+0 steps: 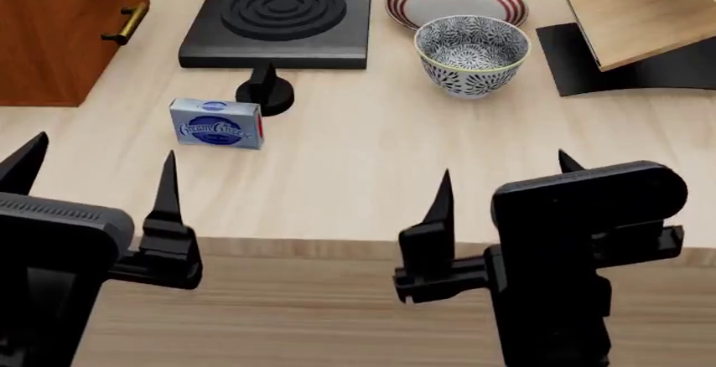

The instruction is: Pick up the cream cheese and put it in the bowl.

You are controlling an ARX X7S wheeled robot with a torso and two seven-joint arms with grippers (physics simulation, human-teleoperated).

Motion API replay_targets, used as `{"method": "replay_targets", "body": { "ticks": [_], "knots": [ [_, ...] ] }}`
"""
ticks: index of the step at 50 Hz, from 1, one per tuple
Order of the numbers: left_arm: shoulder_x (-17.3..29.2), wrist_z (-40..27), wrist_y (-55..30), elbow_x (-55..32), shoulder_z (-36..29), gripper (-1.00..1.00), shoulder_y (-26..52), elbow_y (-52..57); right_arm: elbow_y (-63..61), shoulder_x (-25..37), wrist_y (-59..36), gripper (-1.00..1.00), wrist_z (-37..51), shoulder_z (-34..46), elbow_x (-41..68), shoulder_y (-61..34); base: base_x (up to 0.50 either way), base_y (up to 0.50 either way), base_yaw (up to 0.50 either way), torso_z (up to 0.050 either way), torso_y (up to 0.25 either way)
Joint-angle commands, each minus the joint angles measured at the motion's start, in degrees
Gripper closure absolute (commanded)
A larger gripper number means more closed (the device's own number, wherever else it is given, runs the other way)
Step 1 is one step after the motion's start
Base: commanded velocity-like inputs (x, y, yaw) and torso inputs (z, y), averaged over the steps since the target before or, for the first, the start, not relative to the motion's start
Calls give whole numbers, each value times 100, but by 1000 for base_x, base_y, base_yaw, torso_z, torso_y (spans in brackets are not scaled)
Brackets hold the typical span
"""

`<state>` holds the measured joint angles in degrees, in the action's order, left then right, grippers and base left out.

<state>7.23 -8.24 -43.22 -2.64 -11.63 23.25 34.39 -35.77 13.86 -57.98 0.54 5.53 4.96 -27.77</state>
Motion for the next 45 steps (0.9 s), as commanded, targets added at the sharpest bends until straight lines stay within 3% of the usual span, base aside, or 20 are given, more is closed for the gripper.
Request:
{"method": "replay_targets", "body": {
  "ticks": [1, 26, 45],
  "knots": [
    [47, -64, -174, -23, -57, -100, 158, 92, -26, 53, -155, -100, -24, 42, 39, -174, 0, 0, 0, 0, 0],
    [130, -155, -54, -124, -121, -100, 155, 34, 55, 19, -24, -100, -46, -32, 187, -120, 0, 0, 0, 0, 0],
    [194, -245, -70, -185, -134, -100, 168, 77, 21, 39, -28, -100, -8, 15, 222, -161, 201, -54, 0, 0, 0]
  ]
}}
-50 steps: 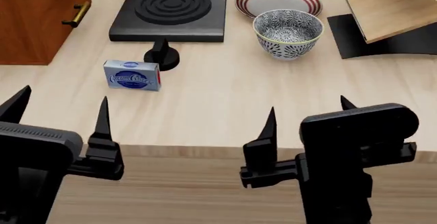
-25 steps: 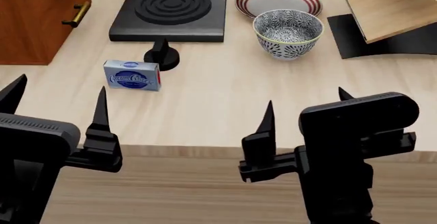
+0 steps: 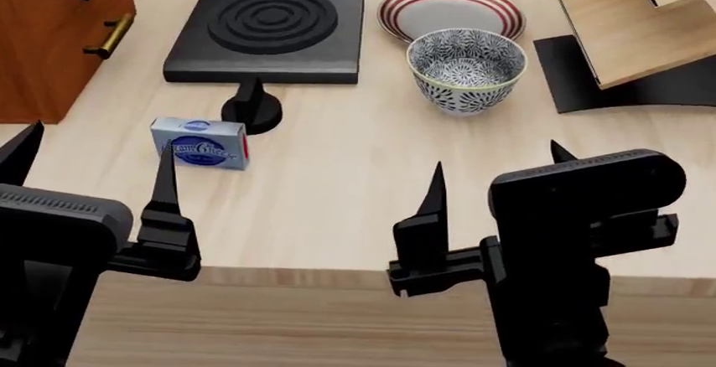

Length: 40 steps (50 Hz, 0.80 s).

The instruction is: Pick up the cream cheese and put it in the bowl.

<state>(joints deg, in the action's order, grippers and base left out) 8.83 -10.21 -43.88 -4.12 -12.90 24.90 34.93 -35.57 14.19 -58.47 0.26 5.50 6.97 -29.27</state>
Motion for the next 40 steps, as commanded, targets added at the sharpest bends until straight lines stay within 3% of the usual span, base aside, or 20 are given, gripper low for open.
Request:
{"method": "replay_targets", "body": {
  "ticks": [1, 40],
  "knots": [
    [37, -48, 0, -44, -6, -100, 4, 16, 8, 7, 27, -100, 24, 22, 21, -10, 211, -55, 0, 0, 0],
    [140, -181, 5, -182, -55, -100, 28, 34, -41, 57, -52, -100, 77, 59, 127, -77, 208, -48, 0, 0, 0]
  ]
}}
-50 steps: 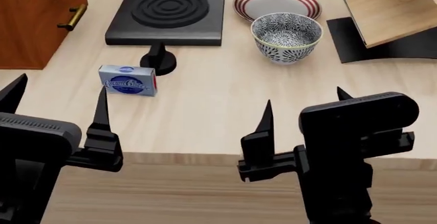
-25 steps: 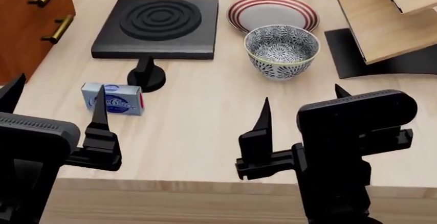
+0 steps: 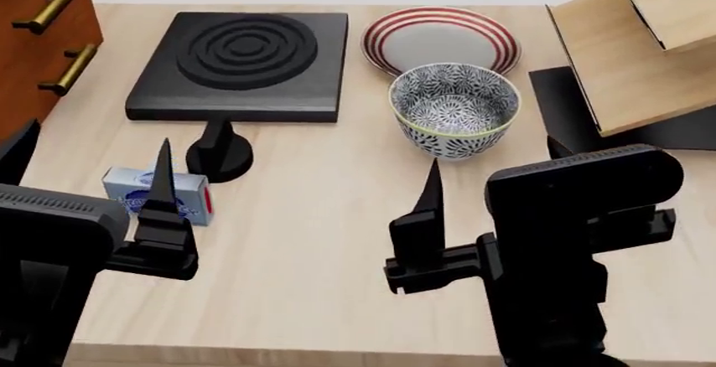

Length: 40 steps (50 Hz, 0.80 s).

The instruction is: Pick up the cream cheese and put it in the bowl.

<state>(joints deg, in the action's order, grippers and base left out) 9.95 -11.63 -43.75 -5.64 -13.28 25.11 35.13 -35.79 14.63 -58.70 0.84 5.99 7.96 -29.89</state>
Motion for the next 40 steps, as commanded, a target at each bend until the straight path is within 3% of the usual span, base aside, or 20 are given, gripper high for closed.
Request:
{"method": "replay_targets", "body": {
  "ticks": [1, 40],
  "knots": [
    [32, -41, -6, -34, -16, -100, 7, 14, -17, 15, -23, -100, 21, 7, 30, -11, 203, 0, 0, 0, 0],
    [118, -157, 7, -173, -38, -100, 29, 3, 6, 66, -67, -100, 113, 119, 77, -68, 211, 27, 0, 0, 0]
  ]
}}
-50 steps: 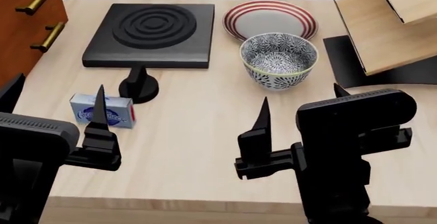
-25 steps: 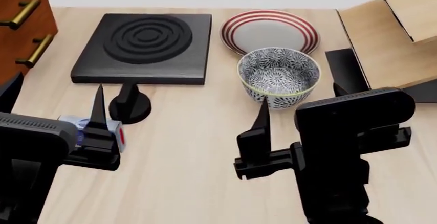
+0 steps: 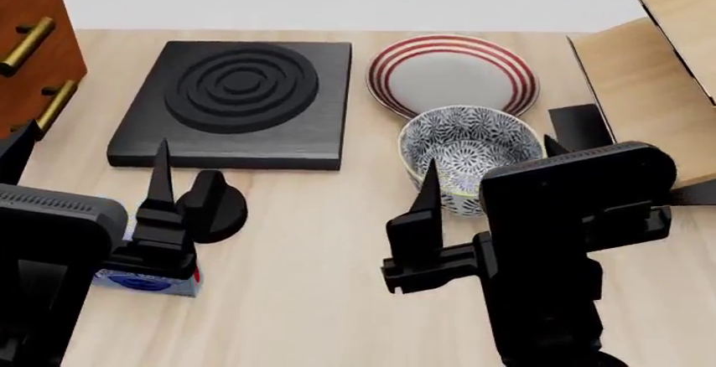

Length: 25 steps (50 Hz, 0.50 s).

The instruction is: Pick up the cream cheese and put it in the bowl.

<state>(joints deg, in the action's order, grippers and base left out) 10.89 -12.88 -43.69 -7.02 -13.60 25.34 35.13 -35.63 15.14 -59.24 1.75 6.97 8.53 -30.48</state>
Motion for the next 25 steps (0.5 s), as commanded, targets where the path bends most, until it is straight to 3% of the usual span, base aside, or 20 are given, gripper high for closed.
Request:
{"method": "replay_targets", "body": {
  "ticks": [1, 16, 25],
  "knots": [
    [27, -34, 0, -39, -8, -100, 7, 4, -14, 14, -14, -100, 24, 18, 24, -7, 211, 176, 0, 0, 0],
    [64, -81, -7, -91, -36, -100, 9, 24, -89, 20, -51, -100, 21, -35, 109, 2, 214, 184, 0, 0, 1],
    [85, -109, 3, -115, -53, -100, 16, 16, -109, 25, -59, -100, 24, -50, 149, -1, 229, 37, 0, 0, 0]
  ]
}}
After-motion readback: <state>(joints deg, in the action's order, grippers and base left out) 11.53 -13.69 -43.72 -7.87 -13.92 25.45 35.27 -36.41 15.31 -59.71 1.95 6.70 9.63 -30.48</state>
